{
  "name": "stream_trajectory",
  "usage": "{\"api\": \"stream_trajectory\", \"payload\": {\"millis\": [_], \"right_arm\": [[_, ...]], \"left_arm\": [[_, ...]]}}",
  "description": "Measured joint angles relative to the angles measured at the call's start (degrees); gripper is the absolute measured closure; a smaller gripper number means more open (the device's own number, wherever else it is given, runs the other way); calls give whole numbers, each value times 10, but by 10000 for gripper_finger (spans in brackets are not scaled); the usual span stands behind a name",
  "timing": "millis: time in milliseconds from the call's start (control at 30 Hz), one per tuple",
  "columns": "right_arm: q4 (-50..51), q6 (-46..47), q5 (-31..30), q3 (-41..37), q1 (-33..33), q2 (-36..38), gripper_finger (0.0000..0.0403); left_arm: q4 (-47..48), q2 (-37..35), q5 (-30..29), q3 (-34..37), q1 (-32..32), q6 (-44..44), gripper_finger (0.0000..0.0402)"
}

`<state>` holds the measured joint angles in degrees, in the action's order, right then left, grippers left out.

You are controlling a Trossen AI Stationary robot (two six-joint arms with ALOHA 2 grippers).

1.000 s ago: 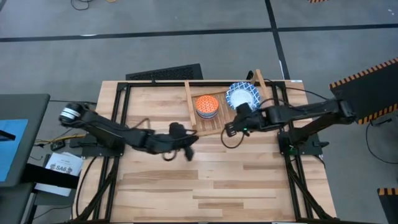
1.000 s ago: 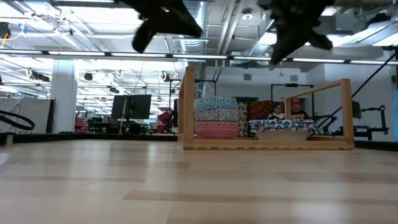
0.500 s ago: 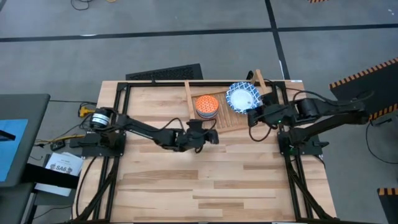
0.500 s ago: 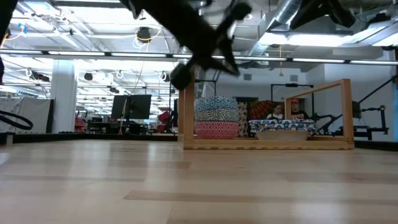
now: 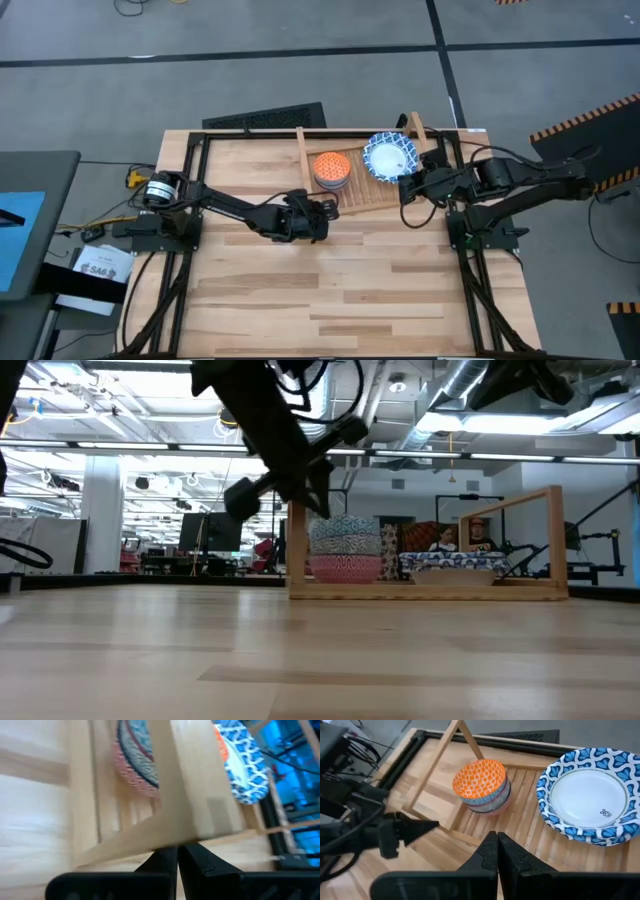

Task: Place and stack bowls onto a shelf
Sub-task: Adjust the shelf

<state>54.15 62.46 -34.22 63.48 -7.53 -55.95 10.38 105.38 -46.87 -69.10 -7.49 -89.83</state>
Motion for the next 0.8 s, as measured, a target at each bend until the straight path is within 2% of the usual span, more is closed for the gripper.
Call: {"api": "stream_trajectory", "payload": {"millis": [333,467,600,800], "right_arm": [[-6,0,10,0,0,-22,382],[-9,0,14,0,0,-35,381],[-9,-9,28,0,0,-37,381],[34,-27,141,0,-28,-34,383]], "left_arm": [[191,-41,-75,0,2,-67,401],[239,-64,-93,0,5,-58,401],[219,-87,-74,1,0,22,401],[219,-165,-46,1,-20,255,401]]}}
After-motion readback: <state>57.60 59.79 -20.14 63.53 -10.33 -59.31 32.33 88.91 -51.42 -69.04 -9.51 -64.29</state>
